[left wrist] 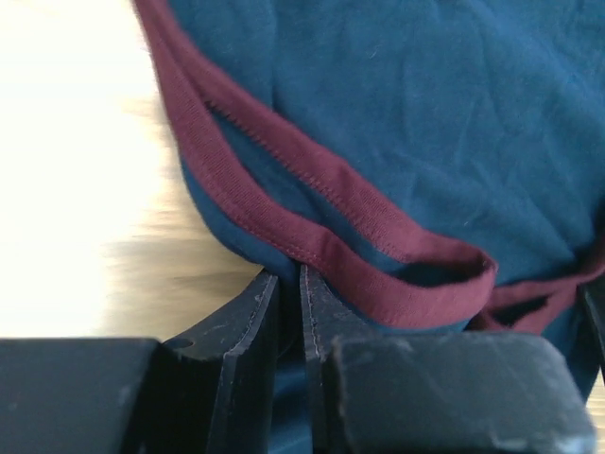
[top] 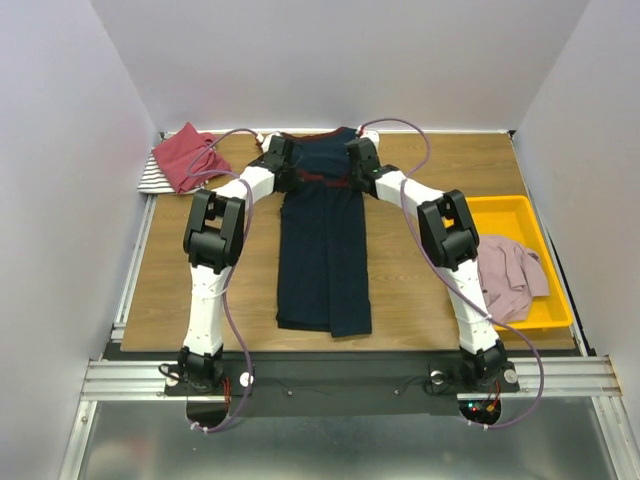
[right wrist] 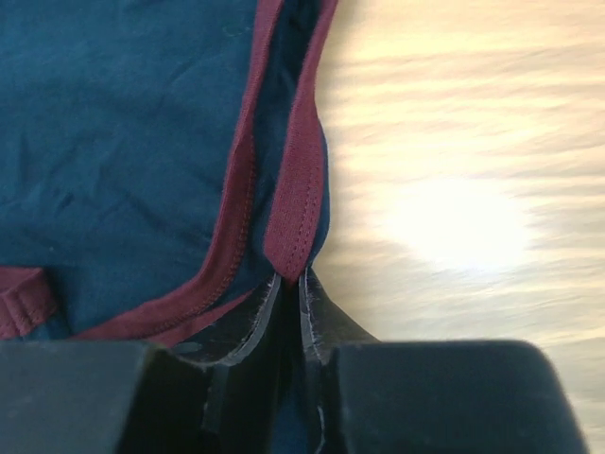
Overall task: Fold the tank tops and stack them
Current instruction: Fold the tank top
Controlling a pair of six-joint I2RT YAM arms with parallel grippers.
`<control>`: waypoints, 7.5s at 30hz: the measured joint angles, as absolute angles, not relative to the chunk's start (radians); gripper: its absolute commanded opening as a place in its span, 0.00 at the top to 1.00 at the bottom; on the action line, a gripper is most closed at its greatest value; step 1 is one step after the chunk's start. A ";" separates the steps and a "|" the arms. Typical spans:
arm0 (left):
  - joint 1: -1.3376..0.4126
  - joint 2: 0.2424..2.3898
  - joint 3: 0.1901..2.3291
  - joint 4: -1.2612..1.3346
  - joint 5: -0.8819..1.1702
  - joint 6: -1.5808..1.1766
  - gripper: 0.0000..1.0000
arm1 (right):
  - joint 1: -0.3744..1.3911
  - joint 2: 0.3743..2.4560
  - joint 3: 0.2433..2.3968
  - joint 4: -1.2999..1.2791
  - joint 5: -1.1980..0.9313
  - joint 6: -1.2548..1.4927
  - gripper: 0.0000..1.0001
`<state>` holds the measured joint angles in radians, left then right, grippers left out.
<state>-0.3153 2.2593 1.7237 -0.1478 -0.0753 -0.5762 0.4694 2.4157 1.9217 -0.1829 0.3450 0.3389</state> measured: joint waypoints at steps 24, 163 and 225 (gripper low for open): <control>-0.306 1.817 1.365 -0.080 -0.105 -0.671 0.37 | 0.400 2.021 1.655 -0.273 0.237 0.355 0.09; -0.735 1.134 0.685 -0.451 0.121 -1.023 1.00 | 1.051 1.324 0.909 -0.687 0.378 0.965 0.90; -0.413 1.723 0.924 -0.025 0.139 -0.925 1.00 | 0.632 1.932 1.260 -0.242 0.211 0.603 1.00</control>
